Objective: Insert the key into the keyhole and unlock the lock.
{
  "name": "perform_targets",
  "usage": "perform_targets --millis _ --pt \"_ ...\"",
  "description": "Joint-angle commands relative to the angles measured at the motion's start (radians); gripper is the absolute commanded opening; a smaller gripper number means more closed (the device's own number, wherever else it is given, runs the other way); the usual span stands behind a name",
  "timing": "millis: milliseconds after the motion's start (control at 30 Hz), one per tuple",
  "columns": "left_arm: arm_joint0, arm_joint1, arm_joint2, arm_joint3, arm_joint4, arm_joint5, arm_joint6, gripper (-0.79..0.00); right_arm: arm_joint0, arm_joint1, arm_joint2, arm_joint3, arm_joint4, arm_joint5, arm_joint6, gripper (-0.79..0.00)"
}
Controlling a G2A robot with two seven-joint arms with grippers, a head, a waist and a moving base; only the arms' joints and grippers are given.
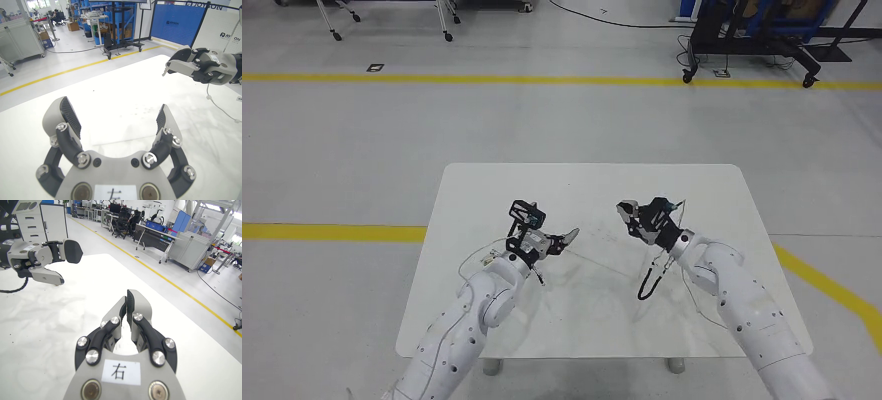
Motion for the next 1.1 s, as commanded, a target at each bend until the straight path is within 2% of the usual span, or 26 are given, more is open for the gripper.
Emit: perform_targets --millis 0,100,133,233,367,500,567,833,933,1067 --pt "0.000 0.000 0.000 0.000 0.000 0.000 0.000 0.000 0.000 0.000 0.000 0.000 0.000 0.001 0.000 -0.785" --pt "0.008 0.000 -0.017 -0.017 -0.024 0.008 0.023 0.000 0.000 0.000 0.000 0.000 0.000 0.001 0.000 -0.785" --pt "0.020 0.000 -0.035 -0.028 -0.073 0.009 0.045 0.000 -0.008 -0.003 0.000 -0.004 0.046 0.004 -0.012 -0.785" --pt "0.059 -0.005 -0.097 -0.049 -0.342 -0.024 0.077 0.000 -0.015 -0.017 -0.002 -0.002 0.210 0.034 0.011 -0.785" --pt "0.068 -0.011 -0.162 -0.041 -0.783 -0.120 -0.050 0.000 -0.007 -0.039 -0.020 0.008 0.462 0.053 0.085 -0.785" --pt "0.049 -0.012 -0.205 0.008 -1.133 -0.106 -0.241 0.000 0.008 -0.056 -0.034 0.021 0.667 0.070 0.156 -0.785" --pt "0.032 -0.008 -0.224 0.021 -1.121 -0.081 -0.265 0.000 0.012 -0.057 -0.034 0.022 0.682 0.073 0.168 -0.785" --pt "0.046 -0.012 -0.206 0.002 -1.174 -0.097 -0.280 0.000 0.009 -0.058 -0.036 0.020 0.690 0.073 0.169 -0.785" --pt "0.056 -0.019 -0.181 0.002 -1.285 -0.113 -0.320 0.000 -0.009 -0.067 -0.058 -0.008 0.817 0.059 0.220 -0.785" --pt "0.053 -0.025 -0.146 0.010 -1.340 -0.132 -0.358 0.000 -0.007 -0.079 -0.080 -0.007 1.013 0.032 0.312 -0.785"
